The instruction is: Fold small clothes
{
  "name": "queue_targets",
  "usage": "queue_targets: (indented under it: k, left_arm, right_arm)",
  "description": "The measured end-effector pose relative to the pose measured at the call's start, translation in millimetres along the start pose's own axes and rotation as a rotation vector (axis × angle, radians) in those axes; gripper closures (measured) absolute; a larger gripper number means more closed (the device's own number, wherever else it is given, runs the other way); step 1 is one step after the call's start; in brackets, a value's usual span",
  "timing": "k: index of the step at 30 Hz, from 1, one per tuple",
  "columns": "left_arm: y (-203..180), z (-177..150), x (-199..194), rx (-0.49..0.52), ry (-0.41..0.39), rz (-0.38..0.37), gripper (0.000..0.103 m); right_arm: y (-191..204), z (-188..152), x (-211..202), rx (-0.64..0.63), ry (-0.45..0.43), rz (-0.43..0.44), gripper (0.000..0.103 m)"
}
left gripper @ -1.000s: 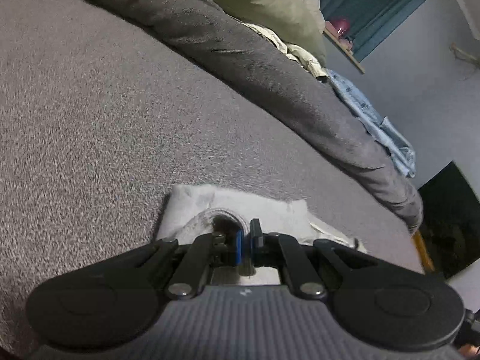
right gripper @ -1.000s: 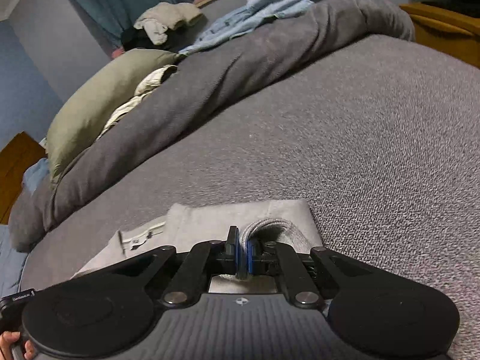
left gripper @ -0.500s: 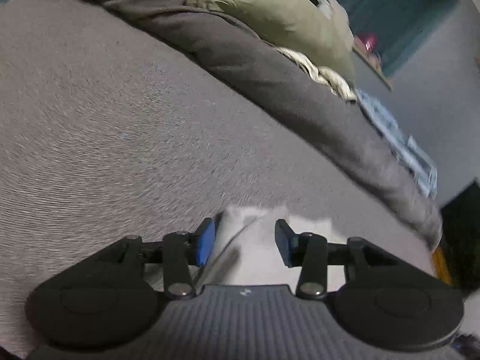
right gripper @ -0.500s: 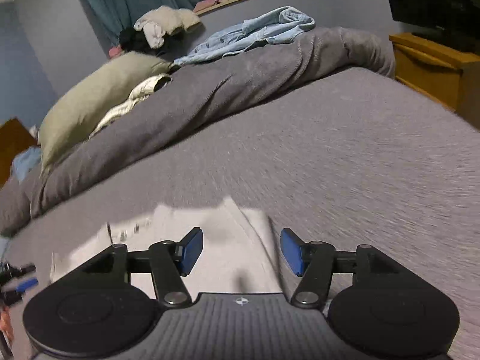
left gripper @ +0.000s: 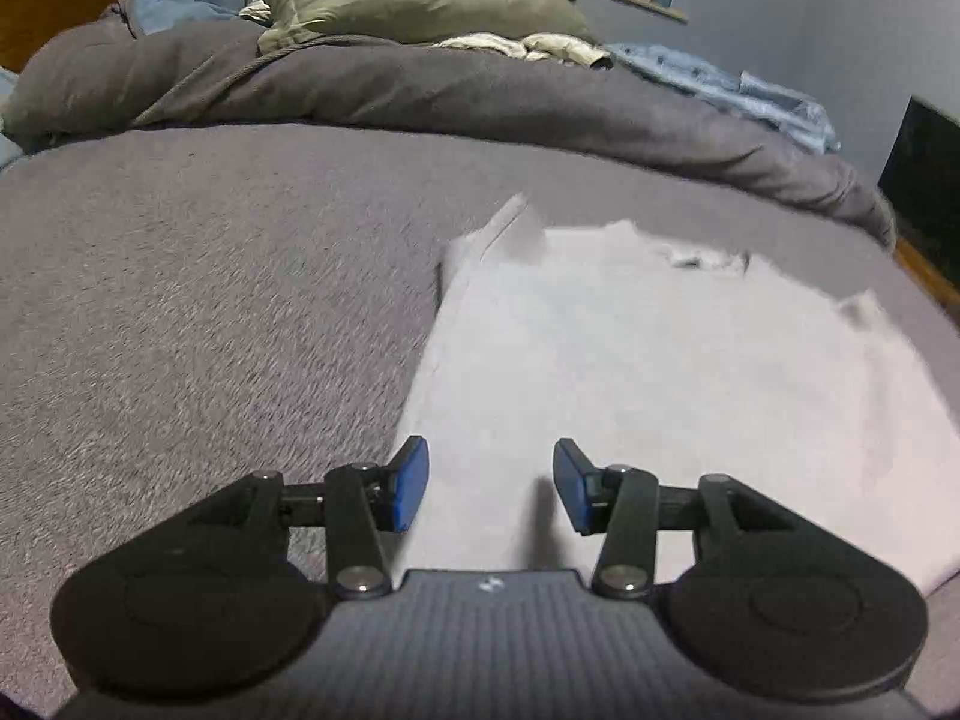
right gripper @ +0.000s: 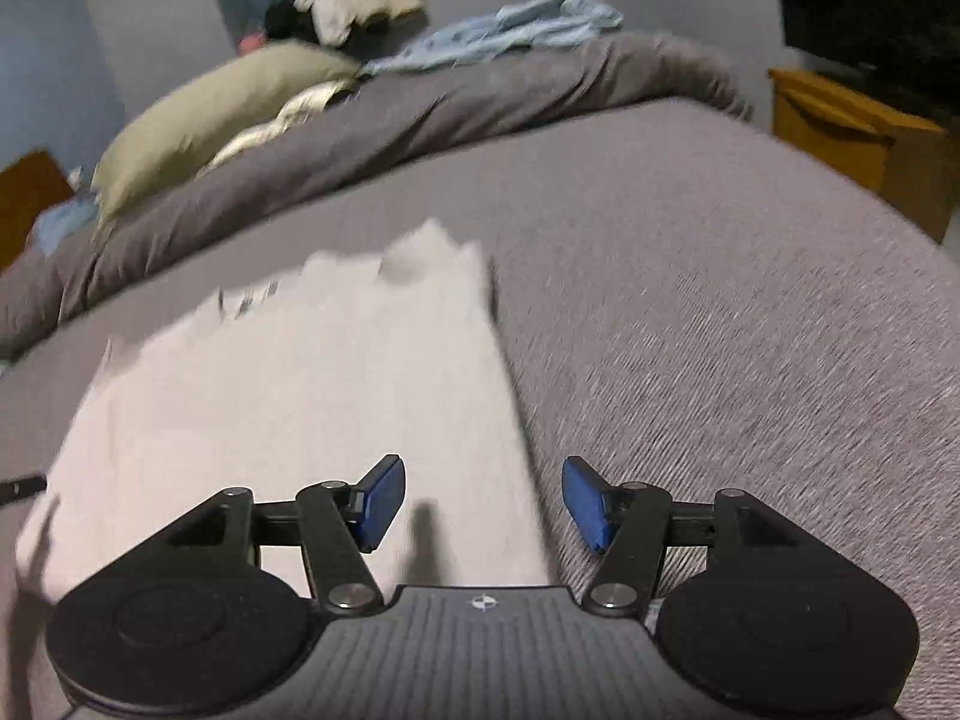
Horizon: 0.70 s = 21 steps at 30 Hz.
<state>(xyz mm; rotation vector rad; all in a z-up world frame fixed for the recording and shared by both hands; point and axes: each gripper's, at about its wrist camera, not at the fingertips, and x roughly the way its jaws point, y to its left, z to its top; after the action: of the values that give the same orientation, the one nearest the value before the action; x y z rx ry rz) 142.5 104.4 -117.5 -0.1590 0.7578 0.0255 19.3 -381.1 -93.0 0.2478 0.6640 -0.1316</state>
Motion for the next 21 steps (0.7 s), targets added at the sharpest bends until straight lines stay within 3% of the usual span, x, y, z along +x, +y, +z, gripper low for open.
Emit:
queue_targets:
  k: [3,5,6,10,14,21]
  left_arm:
    - [0,-12,8,0.051,0.021,0.033,0.058]
    - [2,-18,12,0.089,0.016,0.058,0.043]
    - [7,-21,13,0.083,0.009,0.059,0.041]
    - [32,-27,20,-0.015,-0.006,0.053,0.024]
    - [41,-35,20,-0.032,-0.008,0.037,0.023]
    - [32,-38,2,-0.035,0.036,0.112,0.023]
  right_arm:
    - [5,-2,4,-0.035,0.001,0.004,0.042]
    - [5,-2,8,-0.057,0.024,0.018,0.043]
    - [4,-4,11,-0.062,0.038,0.013,0.043]
    - [-13,-20,17,-0.041,0.061,-0.001,0.043]
    - [-23,-26,13,-0.034,0.043,0.026,0.043]
    - [-14,-19,7,0.007,0.068,-0.028,0.039]
